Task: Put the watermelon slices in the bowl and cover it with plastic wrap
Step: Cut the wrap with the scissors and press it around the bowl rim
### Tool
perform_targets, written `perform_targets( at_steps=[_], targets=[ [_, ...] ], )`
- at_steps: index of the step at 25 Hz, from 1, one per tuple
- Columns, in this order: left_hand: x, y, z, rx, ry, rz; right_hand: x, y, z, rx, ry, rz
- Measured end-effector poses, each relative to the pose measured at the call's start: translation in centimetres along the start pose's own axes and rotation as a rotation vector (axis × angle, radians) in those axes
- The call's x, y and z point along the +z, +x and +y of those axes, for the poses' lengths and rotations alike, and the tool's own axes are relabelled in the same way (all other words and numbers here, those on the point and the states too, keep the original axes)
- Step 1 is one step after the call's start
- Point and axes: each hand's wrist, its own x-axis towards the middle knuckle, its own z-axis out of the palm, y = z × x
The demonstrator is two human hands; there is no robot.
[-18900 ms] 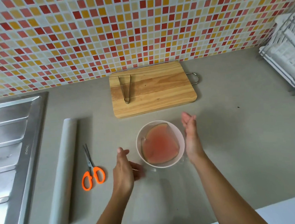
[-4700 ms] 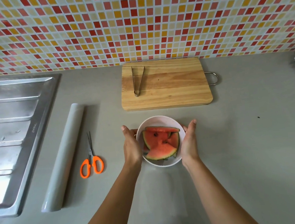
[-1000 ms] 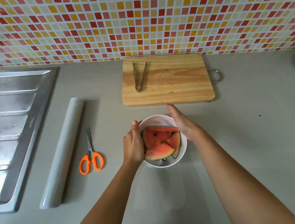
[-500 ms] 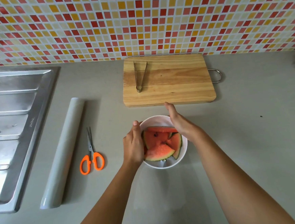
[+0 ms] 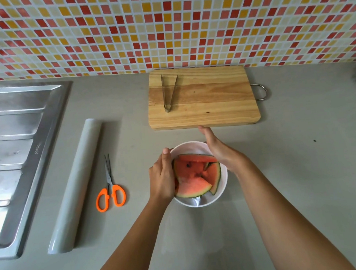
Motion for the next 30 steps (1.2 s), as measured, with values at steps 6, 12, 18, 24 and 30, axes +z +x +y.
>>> perform_targets(
  at_steps=[6,12,18,24,30],
  targets=[
    [0.1,0.1,-0.1,0.014,0.009,-0.012,0.2,-0.2,0.3,-0.01,0.04,-0.007],
    [0.0,0.3,0.2,0.023,0.013,-0.046,0.0,-0.4,0.4,-0.02,-0.06,0.064],
    [0.1,0.8,0.4,0.01,0.007,-0.108,0.0,-0.6,1.1,0.006,-0.152,0.209],
    [-0.8,1.4,0.6,-0.341,-0.687,-0.203,-0.1,-0.9,2.4,-0.022,0.393,0.494],
    [-0.3,-1.8,-0.9,-0.222,-0.733,-0.094,2.1,-4.0,4.9,-0.274,0.644,0.373]
  ],
)
